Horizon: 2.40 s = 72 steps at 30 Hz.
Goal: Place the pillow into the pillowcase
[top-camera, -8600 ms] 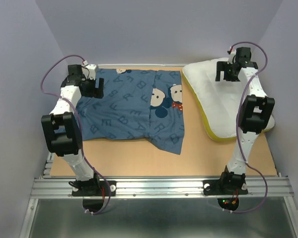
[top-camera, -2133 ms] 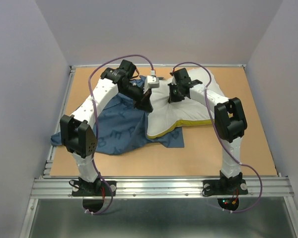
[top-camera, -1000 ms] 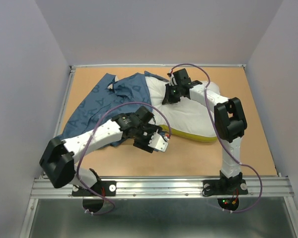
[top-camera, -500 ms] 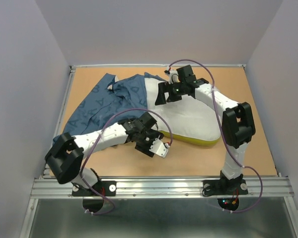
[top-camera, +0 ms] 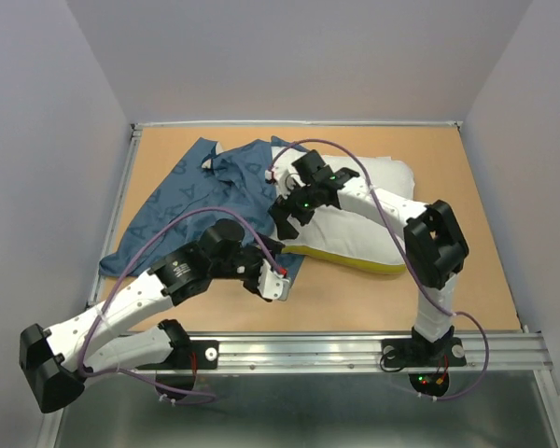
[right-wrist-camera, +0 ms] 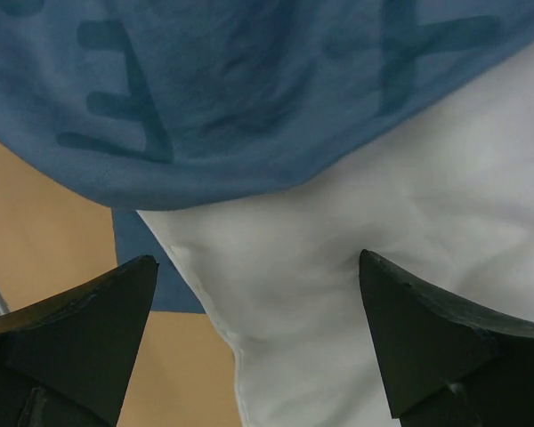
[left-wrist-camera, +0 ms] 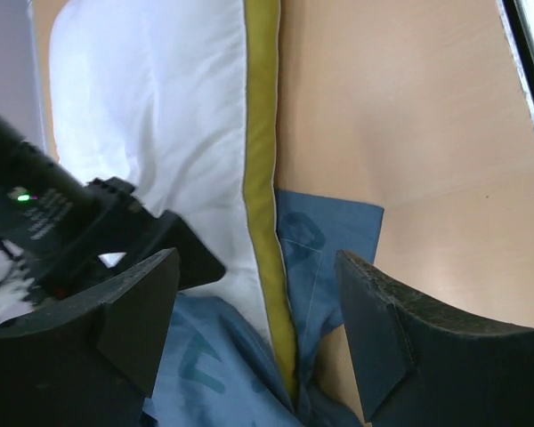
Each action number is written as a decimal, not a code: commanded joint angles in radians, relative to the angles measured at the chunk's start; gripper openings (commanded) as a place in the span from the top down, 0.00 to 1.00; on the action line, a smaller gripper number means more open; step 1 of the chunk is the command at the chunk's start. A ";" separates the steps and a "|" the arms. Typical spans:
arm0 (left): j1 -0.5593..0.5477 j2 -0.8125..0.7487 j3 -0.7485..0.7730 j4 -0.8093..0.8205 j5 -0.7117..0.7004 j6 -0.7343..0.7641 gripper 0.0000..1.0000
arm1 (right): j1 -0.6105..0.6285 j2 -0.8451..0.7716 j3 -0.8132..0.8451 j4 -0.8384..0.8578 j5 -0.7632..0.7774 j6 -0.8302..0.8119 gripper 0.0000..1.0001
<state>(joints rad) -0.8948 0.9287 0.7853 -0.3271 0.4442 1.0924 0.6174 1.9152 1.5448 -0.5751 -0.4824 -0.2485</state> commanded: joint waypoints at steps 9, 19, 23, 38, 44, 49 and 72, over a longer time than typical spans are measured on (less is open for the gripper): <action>-0.006 0.029 -0.075 -0.061 0.013 0.105 0.20 | 0.076 0.180 0.011 -0.026 0.181 -0.051 0.78; -0.010 0.390 0.020 -0.075 -0.111 0.276 0.21 | 0.076 0.097 0.029 -0.032 0.102 -0.008 0.99; -0.010 0.498 0.020 -0.023 -0.170 0.278 0.20 | 0.076 0.097 0.034 -0.037 0.074 0.000 0.99; 0.040 0.777 0.120 -0.061 -0.231 0.385 0.43 | 0.059 0.100 0.037 -0.052 0.011 0.021 0.99; 0.008 0.767 0.228 -0.145 -0.127 0.371 1.00 | 0.039 0.134 0.073 -0.051 -0.038 0.044 0.99; -0.143 0.679 0.370 -0.194 -0.003 0.310 1.00 | 0.039 0.198 0.167 -0.045 -0.108 0.138 1.00; -0.230 0.152 0.396 0.042 0.090 -0.384 0.23 | 0.010 -0.005 -0.247 0.136 -0.297 0.258 0.99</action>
<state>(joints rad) -1.1610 1.3018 1.1954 -0.3622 0.4980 0.9646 0.6407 2.0293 1.4178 -0.4789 -0.7334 0.0151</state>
